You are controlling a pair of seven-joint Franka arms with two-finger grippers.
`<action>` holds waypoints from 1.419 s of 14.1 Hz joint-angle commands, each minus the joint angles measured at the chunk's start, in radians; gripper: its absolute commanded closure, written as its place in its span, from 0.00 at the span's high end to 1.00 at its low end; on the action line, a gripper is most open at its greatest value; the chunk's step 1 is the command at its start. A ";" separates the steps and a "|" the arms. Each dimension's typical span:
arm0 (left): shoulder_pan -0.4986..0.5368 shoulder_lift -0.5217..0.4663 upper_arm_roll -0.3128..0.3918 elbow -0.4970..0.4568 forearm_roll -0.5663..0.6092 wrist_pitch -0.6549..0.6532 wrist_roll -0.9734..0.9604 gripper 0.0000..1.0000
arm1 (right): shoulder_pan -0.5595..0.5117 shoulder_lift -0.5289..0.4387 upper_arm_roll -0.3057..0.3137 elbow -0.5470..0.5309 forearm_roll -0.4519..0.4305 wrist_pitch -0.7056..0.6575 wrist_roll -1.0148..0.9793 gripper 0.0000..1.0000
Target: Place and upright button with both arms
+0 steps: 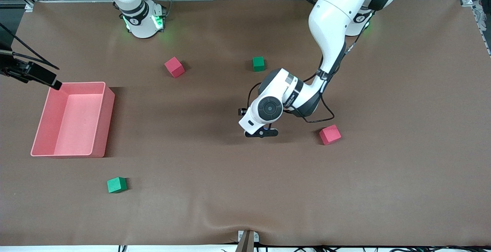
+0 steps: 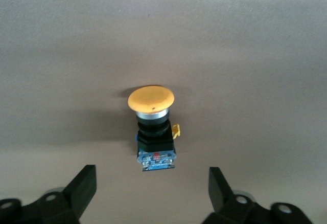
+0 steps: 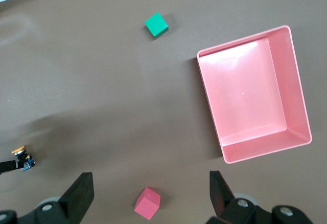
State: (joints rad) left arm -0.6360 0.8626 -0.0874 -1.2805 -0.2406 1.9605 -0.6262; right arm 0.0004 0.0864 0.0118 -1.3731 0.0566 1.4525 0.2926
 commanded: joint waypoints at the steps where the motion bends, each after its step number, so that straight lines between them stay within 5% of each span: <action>1: -0.007 0.030 0.006 0.047 -0.019 -0.006 0.006 0.92 | -0.030 -0.102 0.083 -0.129 -0.011 0.048 0.097 1.00; 3: -0.022 0.046 0.006 0.049 -0.020 0.014 -0.004 0.72 | -0.030 -0.111 0.086 -0.138 -0.011 0.058 0.106 1.00; 15: -0.024 0.082 0.011 0.049 -0.041 0.021 -0.007 0.68 | -0.043 -0.162 0.065 -0.210 0.002 0.098 -0.001 1.00; 20: -0.019 0.084 0.015 0.050 -0.072 0.029 -0.004 0.68 | -0.043 -0.142 0.063 -0.150 -0.009 0.089 -0.084 1.00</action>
State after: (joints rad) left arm -0.6516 0.9282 -0.0775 -1.2584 -0.2958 1.9846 -0.6277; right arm -0.0303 -0.0412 0.0673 -1.5344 0.0541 1.5379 0.2399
